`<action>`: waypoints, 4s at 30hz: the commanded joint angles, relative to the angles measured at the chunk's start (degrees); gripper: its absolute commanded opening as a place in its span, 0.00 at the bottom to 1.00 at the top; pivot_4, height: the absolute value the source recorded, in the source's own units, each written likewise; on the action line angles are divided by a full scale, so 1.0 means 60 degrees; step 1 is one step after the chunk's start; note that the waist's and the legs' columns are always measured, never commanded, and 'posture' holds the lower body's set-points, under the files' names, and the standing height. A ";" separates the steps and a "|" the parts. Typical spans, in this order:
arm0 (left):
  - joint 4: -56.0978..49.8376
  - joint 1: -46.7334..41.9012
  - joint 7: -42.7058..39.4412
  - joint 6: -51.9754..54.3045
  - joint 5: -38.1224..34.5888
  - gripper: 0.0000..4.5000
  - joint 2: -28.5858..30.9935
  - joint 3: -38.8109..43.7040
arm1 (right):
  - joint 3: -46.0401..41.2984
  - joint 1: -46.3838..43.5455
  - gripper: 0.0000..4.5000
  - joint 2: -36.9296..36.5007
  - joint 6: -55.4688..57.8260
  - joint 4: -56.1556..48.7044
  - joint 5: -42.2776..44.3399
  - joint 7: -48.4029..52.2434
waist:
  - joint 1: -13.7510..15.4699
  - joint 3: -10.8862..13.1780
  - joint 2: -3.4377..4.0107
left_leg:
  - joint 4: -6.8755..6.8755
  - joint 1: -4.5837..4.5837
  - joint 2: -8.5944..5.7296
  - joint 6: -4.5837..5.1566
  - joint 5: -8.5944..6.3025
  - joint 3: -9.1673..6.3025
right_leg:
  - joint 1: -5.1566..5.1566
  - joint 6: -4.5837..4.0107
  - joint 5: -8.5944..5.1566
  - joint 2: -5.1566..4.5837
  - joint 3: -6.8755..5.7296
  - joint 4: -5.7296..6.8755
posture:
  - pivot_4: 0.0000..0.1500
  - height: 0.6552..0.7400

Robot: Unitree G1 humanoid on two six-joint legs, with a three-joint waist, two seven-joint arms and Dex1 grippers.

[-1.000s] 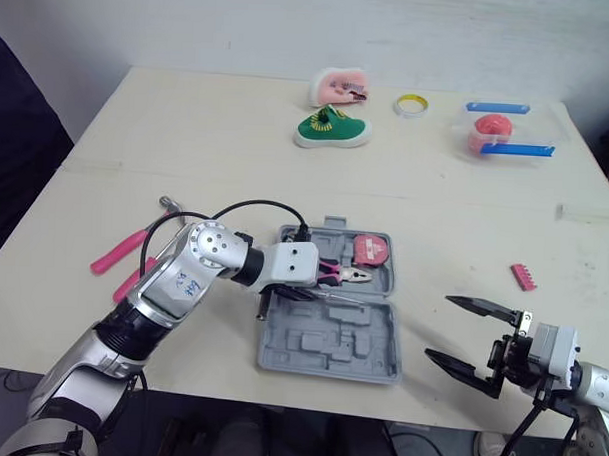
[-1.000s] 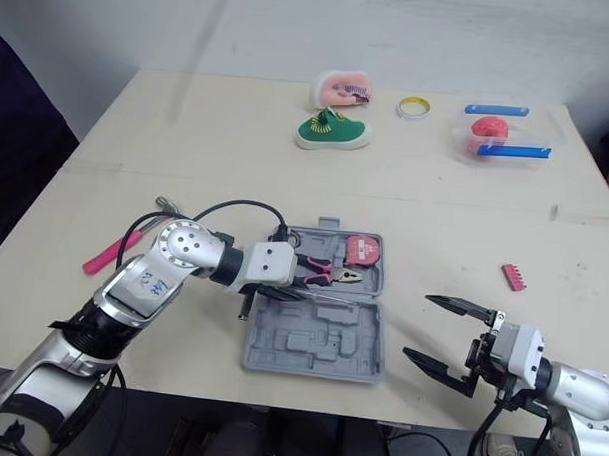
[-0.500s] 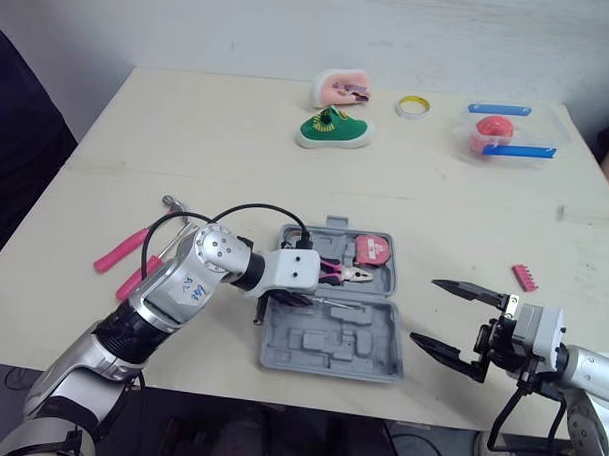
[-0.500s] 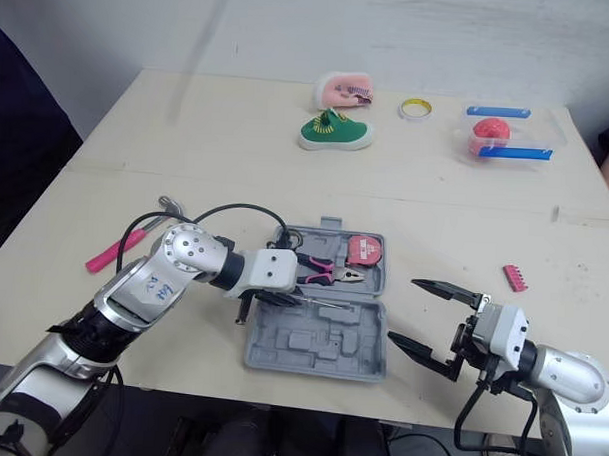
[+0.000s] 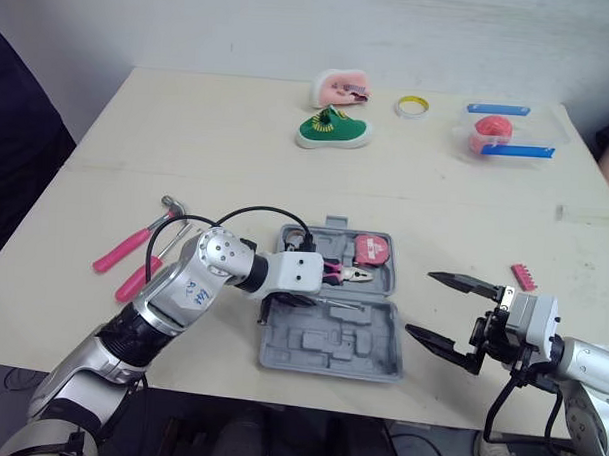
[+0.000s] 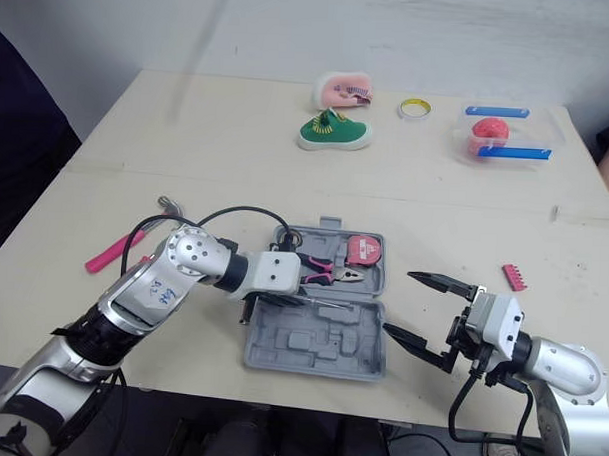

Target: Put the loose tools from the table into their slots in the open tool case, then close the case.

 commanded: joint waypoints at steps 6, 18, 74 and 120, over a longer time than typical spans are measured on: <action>-0.0448 0.0233 -0.0168 -0.0937 -0.1371 0.60 -0.0308 0.1414 | 0.0004 -0.0008 1.00 -0.0078 0.0193 -0.0483 0.0134 -0.0033 | -0.0002 0.0001 0.0000 | 0.0004 -0.0012 0.0000 0.0004 -0.0002 -0.0002 | -0.0008 0.0000 0.0000 -0.0001 -0.0002 -0.0003 | 1.00 1.00; 0.0166 0.1616 0.0369 -0.2380 -0.3540 0.48 -0.1385 0.3642 | -0.0106 -0.0094 1.00 -0.0075 0.0298 -0.0346 0.0168 0.0030 | -0.0012 0.0000 0.0000 | 0.0011 -0.0008 0.0000 0.0004 -0.0002 -0.0006 | -0.0003 0.0001 0.0000 -0.0002 -0.0010 0.0001 | 1.00 1.00; 0.1634 0.2472 0.1181 -0.2203 -0.1544 0.01 -0.1730 0.1371 | -0.0114 0.0283 1.00 0.0096 -0.0502 0.0318 0.0010 0.0096 | 0.0083 -0.0110 0.0060 | -0.0002 0.0063 0.0002 0.0033 -0.0061 -0.0057 | 0.0141 0.0030 0.0020 -0.0011 -0.0049 -0.0133 | 1.00 1.00; 0.7712 0.8032 0.1917 -0.6127 -0.4733 0.98 0.2643 1.2885 | -0.4986 0.1467 1.00 -0.1790 -0.5252 0.9490 -0.0565 0.0802 | -0.0115 0.0007 0.0058 | -0.0170 0.0035 -0.0003 0.0005 -0.0109 0.0011 | 0.0008 0.0002 0.0009 -0.0052 -0.0024 -0.0152 | 1.00 1.00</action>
